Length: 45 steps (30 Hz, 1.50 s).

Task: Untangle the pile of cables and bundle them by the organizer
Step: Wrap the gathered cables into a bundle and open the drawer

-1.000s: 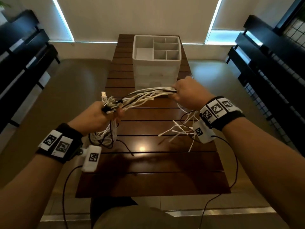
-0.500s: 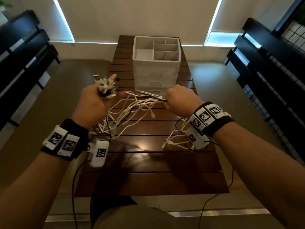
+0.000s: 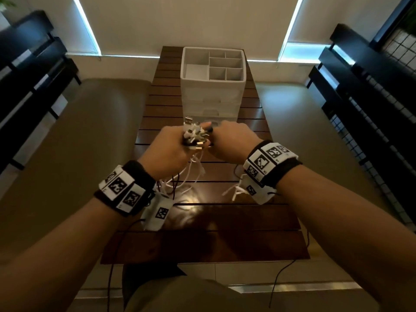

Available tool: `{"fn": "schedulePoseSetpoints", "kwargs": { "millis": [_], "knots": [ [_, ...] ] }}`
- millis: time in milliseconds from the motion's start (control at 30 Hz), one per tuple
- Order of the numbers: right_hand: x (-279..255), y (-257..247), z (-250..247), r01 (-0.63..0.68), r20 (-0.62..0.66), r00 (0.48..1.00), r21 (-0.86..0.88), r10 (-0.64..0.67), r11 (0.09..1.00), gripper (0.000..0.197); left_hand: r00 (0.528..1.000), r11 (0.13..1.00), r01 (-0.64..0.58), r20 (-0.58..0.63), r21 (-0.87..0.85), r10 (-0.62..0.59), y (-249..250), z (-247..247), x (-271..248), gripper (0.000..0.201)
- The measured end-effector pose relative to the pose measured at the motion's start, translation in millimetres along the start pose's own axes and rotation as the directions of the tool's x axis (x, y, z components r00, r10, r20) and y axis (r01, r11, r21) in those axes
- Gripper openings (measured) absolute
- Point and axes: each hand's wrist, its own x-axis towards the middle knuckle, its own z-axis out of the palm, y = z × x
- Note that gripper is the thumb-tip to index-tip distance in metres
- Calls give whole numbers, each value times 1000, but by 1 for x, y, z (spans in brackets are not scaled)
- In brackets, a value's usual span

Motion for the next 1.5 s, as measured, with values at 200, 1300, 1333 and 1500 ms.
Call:
{"fn": "schedulePoseSetpoints", "kwargs": {
  "millis": [200,1300,1333,1500],
  "knots": [
    [-1,-5,3,18,-46,999,163,-11,986,20,993,979,49,92,199,-69,-7,1,10,17],
    [-7,129,79,-196,-162,957,242,239,950,19,997,965,-14,-73,262,35,-27,-67,12,20],
    [-11,137,84,-228,-153,953,201,261,953,16,995,964,-1,-91,265,26,-30,-72,11,19],
    [-19,146,94,-315,-69,941,172,330,933,11,993,954,58,-112,294,-26,-36,-72,10,22]
  ]
}}
